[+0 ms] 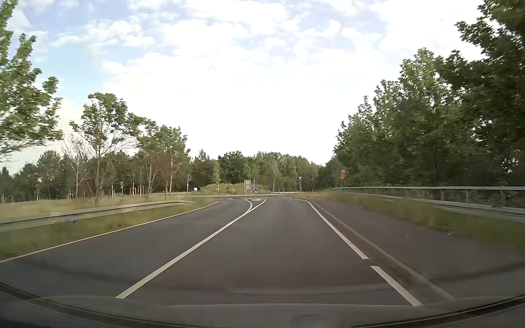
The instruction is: Follow the waypoints while adhering to traffic rules and regulations
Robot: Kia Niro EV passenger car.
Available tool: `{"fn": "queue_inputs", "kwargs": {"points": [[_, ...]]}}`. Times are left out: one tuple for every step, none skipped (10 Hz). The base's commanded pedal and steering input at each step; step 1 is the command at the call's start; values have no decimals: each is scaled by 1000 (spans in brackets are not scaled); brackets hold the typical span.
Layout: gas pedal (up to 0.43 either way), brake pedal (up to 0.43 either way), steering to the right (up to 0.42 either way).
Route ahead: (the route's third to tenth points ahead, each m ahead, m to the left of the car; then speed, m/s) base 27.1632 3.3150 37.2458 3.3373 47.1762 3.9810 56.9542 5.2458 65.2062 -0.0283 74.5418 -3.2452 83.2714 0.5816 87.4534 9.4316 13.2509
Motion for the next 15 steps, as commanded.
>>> {"fn": "queue_inputs", "kwargs": {"points": [[0,262,14],[0,268,10],[0,262,7],[0,262,5],[0,262,4],[0,262,3],[0,262,1],[0,262,-3],[0,262,-3],[0,262,-3],[0,262,-3],[0,268,-3],[0,262,-3],[0,262,-3],[0,262,-3]]}}
